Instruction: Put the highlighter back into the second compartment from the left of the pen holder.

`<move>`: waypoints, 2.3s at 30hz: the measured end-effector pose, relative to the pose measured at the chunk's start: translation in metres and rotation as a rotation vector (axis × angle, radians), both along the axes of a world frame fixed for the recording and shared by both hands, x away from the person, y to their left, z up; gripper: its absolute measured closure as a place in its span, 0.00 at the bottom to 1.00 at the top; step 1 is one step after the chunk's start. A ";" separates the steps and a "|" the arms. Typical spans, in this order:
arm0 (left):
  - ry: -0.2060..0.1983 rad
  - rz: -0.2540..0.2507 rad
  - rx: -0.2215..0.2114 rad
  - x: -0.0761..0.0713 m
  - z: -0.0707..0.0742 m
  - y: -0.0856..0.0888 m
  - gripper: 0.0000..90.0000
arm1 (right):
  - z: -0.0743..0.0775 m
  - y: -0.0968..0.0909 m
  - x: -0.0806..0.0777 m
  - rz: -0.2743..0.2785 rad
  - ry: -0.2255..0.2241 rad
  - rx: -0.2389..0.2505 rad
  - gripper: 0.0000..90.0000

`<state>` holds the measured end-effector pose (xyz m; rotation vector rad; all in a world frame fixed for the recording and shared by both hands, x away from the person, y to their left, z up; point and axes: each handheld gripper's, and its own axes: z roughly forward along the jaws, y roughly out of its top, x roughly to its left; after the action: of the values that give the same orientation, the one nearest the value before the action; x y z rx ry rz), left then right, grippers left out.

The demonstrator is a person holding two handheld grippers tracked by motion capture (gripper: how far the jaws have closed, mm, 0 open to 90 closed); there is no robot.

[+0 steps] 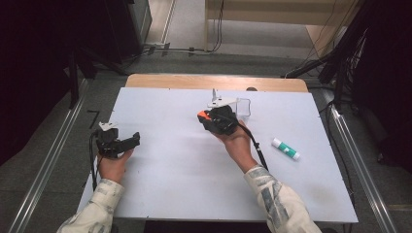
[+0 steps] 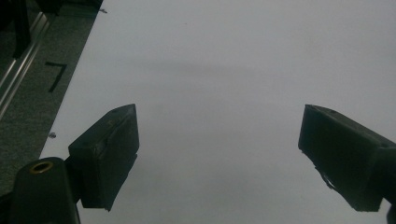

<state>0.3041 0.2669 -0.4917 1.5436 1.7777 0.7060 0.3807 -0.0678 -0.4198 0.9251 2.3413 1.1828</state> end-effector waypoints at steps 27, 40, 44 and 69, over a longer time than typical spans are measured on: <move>-0.001 0.003 -0.003 0.000 0.000 0.001 0.14 | 0.021 -0.034 0.049 -0.200 -0.039 0.040 0.72; -0.002 0.003 -0.006 0.000 0.000 0.001 0.14 | 0.027 -0.030 0.076 -0.246 -0.042 0.040 0.72; 0.000 0.002 -0.009 0.000 0.000 0.002 0.14 | 0.028 -0.030 0.084 -0.255 -0.037 0.051 0.72; 0.003 0.005 -0.007 0.000 -0.001 0.003 0.14 | 0.021 -0.029 0.097 -0.278 -0.037 0.044 0.72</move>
<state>0.3039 0.2694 -0.4923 1.5364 1.7849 0.6999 0.4772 -0.0963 -0.3983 1.1880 2.0821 1.1307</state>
